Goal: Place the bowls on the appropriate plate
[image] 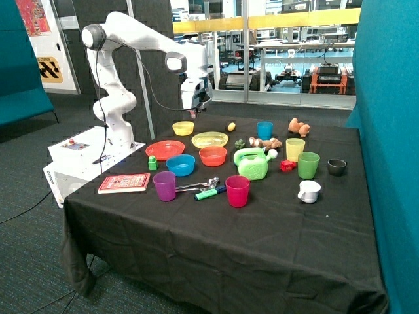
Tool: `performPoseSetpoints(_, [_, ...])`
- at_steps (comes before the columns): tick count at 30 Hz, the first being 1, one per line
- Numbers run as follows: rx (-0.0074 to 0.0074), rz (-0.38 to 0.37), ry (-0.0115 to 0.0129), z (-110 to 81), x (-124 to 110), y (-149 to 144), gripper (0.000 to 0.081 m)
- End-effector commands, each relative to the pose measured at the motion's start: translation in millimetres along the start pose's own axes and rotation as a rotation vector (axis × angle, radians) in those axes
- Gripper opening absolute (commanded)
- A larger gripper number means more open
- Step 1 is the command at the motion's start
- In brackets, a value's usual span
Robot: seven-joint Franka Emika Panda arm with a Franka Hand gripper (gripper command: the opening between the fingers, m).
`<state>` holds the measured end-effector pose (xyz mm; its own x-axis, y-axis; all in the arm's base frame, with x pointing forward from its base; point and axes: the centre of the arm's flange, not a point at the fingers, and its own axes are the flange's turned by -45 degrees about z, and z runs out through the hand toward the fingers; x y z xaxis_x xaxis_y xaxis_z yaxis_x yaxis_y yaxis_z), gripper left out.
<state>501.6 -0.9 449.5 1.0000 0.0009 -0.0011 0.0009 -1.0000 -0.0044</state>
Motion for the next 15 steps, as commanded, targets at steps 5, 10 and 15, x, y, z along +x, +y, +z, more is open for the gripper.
performPoseSetpoints(5, [-0.0045, -0.101, 0.0008, 2.3, 3, 1, 0.0568])
performPoseSetpoints(10, [-0.0045, -0.102, 0.0008, 3.3, 6, 2, 0.0357])
performPoseSetpoints(15, [-0.0045, -0.097, 0.0008, 4.0, 11, 1, 0.0345])
